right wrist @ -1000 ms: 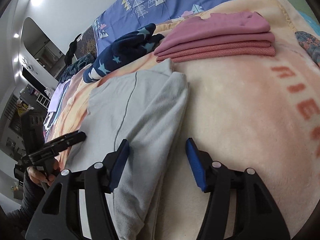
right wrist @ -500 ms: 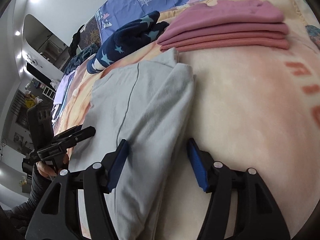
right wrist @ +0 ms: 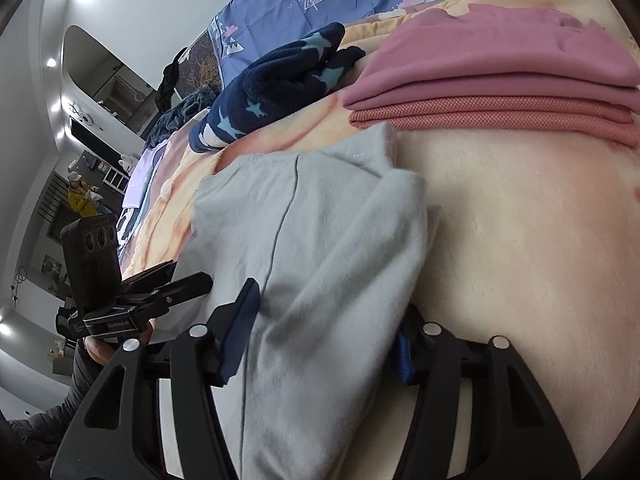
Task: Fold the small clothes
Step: 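Grasp the folded grey shirt with both grippers at its sides, then lift the grey shirt with both grippers and place it onto the pink stack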
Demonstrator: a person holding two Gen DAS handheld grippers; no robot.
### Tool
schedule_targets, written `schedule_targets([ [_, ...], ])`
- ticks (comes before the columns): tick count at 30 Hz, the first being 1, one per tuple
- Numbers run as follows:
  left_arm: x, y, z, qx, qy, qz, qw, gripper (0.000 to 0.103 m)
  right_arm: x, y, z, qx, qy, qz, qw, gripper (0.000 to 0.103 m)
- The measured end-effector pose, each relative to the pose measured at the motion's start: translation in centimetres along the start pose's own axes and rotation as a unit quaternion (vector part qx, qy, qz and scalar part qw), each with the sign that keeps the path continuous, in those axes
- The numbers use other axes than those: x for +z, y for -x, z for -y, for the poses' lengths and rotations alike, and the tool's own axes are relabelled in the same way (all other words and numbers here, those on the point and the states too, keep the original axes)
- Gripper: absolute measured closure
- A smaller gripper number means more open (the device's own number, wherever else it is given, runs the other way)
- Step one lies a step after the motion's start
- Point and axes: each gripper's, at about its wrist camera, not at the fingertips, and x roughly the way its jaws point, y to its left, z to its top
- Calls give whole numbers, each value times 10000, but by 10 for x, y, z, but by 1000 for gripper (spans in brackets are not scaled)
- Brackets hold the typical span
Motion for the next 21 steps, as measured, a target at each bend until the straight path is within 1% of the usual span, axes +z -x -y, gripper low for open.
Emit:
schedule_targets([
  [5,-22,16,3,-282,-198,-109,9993,38,-26,19,-5,-56,245,-121,9996,48],
  [7,-24,17,0,-347,-185,-148,9991,38,-32,22,-4,-50,274,-128,9995,49],
  [11,-11,-1,-5,-398,-10,-215,9990,37,-18,5,3,91,-32,-201,9998,48],
  [13,-5,-9,-3,-385,87,-190,9990,39,-8,-7,2,96,-38,-201,9997,48],
  [14,-2,-10,-1,-335,119,-147,9993,48,-5,-8,1,123,-50,-165,9998,54],
  [15,-1,-10,2,-252,114,-100,9996,55,-2,-9,0,129,-61,-102,9998,72],
  [16,0,-7,4,-187,104,-54,9998,71,0,-7,-4,133,-57,-1,9999,83],
  [17,2,0,7,-168,75,25,9998,82,1,-4,-7,153,-55,66,9998,86],
  [18,4,7,9,-190,47,116,9997,83,0,2,-13,129,-5,175,9998,87],
  [21,9,34,27,-147,-230,472,9985,85,-6,23,-44,-196,519,575,9968,87],
])
